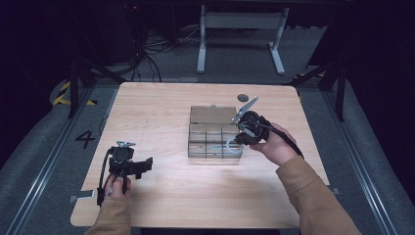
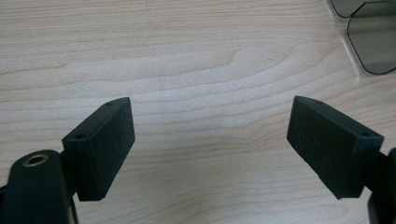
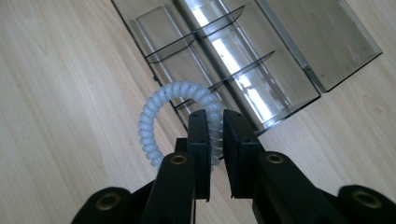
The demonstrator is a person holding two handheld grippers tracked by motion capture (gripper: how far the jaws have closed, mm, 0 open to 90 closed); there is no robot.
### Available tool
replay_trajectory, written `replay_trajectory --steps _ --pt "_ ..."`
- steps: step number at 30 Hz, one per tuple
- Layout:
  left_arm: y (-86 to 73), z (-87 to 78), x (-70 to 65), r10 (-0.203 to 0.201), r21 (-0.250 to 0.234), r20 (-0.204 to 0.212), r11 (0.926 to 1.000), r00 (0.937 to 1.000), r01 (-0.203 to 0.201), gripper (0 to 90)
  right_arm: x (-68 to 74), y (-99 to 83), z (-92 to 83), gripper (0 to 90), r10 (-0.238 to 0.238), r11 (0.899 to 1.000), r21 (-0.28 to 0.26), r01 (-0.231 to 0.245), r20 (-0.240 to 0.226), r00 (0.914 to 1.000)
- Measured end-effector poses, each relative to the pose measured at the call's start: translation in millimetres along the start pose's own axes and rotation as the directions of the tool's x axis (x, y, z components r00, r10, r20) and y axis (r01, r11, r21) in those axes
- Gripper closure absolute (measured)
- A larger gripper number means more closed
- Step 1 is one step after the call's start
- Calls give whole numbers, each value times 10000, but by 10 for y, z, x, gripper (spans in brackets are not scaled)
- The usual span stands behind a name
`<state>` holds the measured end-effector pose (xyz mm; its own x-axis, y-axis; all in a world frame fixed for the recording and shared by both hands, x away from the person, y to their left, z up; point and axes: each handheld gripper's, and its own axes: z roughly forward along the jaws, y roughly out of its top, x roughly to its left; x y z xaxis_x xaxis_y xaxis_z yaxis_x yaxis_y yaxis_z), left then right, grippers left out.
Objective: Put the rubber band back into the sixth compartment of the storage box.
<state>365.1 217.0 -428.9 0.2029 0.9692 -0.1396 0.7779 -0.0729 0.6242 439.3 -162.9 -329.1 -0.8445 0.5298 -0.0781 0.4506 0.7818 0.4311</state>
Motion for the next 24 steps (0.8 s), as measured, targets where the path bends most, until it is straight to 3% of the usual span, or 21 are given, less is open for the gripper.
replay_trajectory --steps 12,24 --pt "0 8 -7 70 5 11 10000 10000 -70 158 -254 87 76 820 561 9984 67 -563 350 9978" --pt "0 8 -6 24 -4 15 10000 10000 -24 158 -337 100 127 819 786 9968 122 -792 485 9957"
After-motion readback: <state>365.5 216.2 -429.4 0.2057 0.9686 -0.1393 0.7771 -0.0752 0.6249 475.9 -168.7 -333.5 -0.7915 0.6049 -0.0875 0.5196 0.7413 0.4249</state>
